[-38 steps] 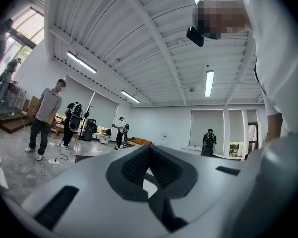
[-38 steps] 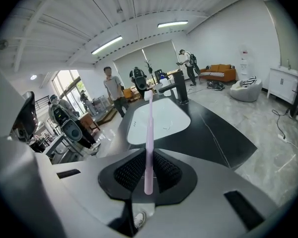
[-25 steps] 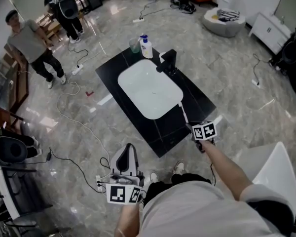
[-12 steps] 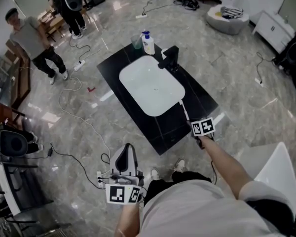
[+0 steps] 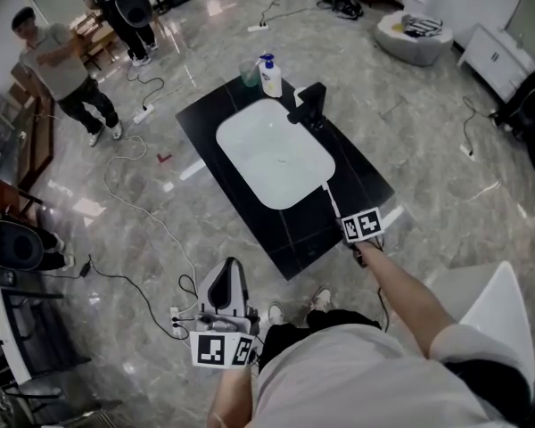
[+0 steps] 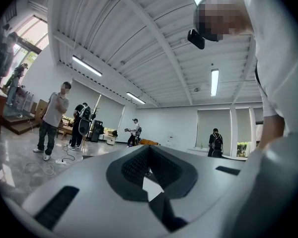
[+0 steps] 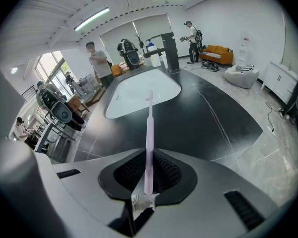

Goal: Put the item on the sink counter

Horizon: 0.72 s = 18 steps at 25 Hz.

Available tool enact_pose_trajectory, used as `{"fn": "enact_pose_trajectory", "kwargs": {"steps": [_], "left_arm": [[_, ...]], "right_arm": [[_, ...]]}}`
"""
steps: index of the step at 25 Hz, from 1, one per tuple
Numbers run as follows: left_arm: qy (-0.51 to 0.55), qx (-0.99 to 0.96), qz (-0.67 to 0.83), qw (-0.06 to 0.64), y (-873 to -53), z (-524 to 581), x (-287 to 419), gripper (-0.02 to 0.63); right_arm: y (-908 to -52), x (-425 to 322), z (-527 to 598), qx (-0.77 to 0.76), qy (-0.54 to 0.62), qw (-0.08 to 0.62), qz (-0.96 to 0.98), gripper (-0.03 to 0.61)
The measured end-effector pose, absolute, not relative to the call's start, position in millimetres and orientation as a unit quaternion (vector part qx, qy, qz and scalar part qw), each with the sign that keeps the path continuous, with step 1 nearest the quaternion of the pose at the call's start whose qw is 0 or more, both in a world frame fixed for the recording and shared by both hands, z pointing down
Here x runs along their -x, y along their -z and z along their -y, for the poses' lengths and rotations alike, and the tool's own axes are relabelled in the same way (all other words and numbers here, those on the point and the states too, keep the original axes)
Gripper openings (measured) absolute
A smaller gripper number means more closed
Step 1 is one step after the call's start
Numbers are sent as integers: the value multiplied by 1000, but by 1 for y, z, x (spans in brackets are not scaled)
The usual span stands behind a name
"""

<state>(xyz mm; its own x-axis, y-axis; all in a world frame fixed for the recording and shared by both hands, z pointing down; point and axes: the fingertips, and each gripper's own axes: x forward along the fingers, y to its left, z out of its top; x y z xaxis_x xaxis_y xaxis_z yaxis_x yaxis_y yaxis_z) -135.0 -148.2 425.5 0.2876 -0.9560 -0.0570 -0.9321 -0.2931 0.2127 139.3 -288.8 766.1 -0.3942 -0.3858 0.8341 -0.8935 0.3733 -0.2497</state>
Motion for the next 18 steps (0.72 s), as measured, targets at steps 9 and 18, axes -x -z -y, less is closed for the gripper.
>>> {"fn": "enact_pose_trajectory", "kwargs": {"steps": [9, 18], "left_arm": [[97, -794, 596, 75, -429, 147, 141, 2], [100, -791, 598, 79, -434, 143, 147, 2]], "right_arm": [[-775, -140, 293, -424, -368, 390, 730, 69], [-777, -137, 292, -428, -372, 384, 729, 69]]}}
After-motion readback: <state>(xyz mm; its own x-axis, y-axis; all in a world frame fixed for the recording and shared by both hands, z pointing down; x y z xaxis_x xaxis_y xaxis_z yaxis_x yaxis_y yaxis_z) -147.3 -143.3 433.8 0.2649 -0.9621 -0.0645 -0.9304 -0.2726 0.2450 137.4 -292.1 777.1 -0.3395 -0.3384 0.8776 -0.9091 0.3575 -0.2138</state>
